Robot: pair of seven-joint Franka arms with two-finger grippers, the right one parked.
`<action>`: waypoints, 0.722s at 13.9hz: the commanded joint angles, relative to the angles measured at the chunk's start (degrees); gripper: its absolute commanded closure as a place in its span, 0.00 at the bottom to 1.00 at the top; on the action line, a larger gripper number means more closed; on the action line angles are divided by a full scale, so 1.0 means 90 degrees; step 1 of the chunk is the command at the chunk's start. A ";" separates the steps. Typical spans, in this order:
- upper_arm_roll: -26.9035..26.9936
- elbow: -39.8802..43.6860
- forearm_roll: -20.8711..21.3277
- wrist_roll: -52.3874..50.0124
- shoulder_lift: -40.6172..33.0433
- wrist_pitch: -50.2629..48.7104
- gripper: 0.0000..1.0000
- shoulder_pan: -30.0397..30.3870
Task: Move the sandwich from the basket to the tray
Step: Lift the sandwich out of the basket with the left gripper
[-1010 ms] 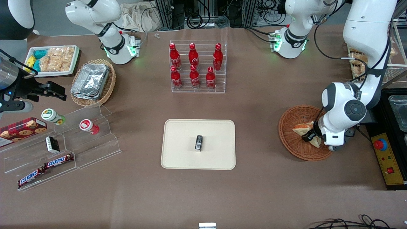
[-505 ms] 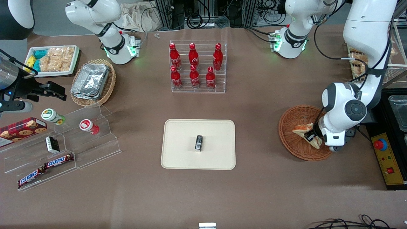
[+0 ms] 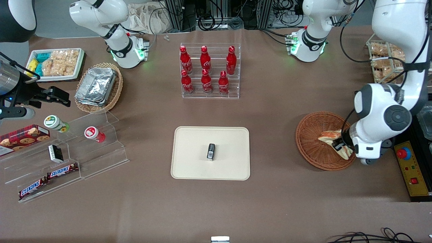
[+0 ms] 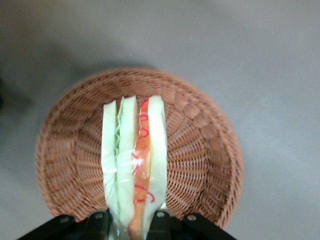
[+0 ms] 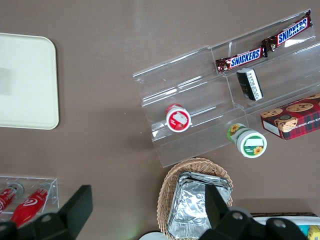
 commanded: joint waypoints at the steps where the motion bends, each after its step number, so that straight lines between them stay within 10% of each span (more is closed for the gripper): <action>1: -0.0069 0.1131 0.0039 0.0461 0.0114 -0.1088 1.00 -0.0091; 10: -0.0509 0.3310 0.0088 0.2061 0.0817 -0.2682 1.00 -0.1017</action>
